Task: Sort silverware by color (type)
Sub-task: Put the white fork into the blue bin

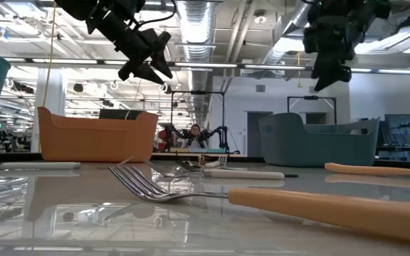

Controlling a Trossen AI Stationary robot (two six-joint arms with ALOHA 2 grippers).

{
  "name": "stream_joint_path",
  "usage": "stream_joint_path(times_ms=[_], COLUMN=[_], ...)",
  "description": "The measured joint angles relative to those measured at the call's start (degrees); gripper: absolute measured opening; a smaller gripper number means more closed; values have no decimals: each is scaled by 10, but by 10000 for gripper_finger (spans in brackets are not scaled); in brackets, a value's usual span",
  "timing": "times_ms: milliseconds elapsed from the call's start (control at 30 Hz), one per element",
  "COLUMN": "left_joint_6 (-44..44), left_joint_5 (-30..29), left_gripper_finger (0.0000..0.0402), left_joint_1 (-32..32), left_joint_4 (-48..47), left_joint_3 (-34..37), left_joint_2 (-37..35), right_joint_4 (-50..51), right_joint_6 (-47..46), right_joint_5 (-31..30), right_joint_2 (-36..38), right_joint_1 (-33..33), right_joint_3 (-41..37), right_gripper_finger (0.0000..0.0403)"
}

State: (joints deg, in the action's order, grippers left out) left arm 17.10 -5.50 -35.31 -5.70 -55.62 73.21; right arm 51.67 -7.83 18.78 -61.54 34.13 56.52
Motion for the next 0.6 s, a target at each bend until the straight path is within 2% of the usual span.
stream_joint_path(times_ms=[167, 300, 367, 467, 600], left_joint_6=[-34, -83, -95, -115, -154], left_joint_5=[88, 164, 186, 200, 202], left_gripper_finger=[174, 174, 174, 174, 174], left_joint_1=[1, 8, 13, 25, 45], left_joint_4=[-17, -72, -107, -151, -213], left_joint_3=[0, 0, 0, 0, 0], left_joint_2=[0, 0, 0, -1, -1], right_joint_4=[-72, -150, -181, -254, -347], right_joint_6=[-134, -201, -210, -189, -190], right_joint_5=[6, -27, -47, -46, -54], right_joint_2=[-17, -65, -103, -164, -241], right_joint_1=[-116, -226, -280, -342, -392], right_joint_3=[-1, -1, -1, -1, 11], right_gripper_finger=[249, 249, 249, 249, 249])
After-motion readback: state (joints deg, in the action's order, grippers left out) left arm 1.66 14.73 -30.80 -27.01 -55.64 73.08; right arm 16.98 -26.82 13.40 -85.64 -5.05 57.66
